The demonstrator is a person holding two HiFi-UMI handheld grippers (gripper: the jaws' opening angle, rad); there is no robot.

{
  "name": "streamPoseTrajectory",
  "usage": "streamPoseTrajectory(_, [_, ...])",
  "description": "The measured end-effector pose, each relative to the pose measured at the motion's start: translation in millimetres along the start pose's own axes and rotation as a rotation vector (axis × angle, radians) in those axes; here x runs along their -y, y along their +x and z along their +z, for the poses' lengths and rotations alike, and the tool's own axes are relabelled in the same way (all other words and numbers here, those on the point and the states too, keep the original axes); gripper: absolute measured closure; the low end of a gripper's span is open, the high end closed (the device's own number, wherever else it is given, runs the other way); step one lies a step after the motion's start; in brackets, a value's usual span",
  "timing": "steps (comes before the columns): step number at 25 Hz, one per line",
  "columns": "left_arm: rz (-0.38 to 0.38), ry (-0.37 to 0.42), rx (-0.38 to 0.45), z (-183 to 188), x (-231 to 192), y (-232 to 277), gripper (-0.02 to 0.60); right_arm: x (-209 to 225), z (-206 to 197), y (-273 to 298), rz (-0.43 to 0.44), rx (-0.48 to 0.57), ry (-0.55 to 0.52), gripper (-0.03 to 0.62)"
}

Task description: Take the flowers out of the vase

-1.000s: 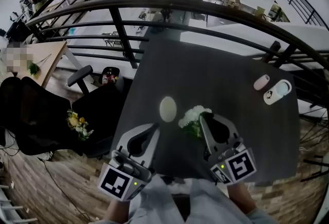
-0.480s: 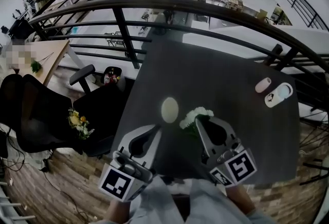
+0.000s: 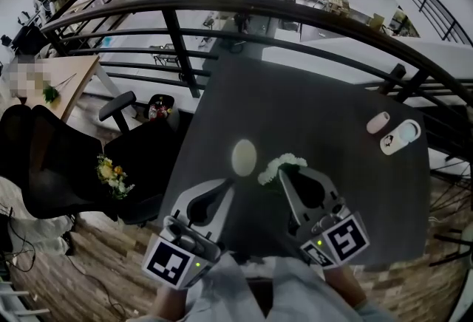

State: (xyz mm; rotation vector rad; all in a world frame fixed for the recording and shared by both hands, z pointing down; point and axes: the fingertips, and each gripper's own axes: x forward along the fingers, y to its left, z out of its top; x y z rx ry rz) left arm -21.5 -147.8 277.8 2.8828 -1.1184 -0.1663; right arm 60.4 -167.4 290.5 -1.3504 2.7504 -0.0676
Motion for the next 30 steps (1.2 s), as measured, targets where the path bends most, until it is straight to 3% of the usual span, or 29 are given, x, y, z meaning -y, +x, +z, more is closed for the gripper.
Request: streamPoseTrajectory(30, [0.007, -0.019, -0.004, -8.5, -7.4, 0.1, 0.583, -4.9, -17.3, 7.7, 0.037, -0.054, 0.018, 0.594])
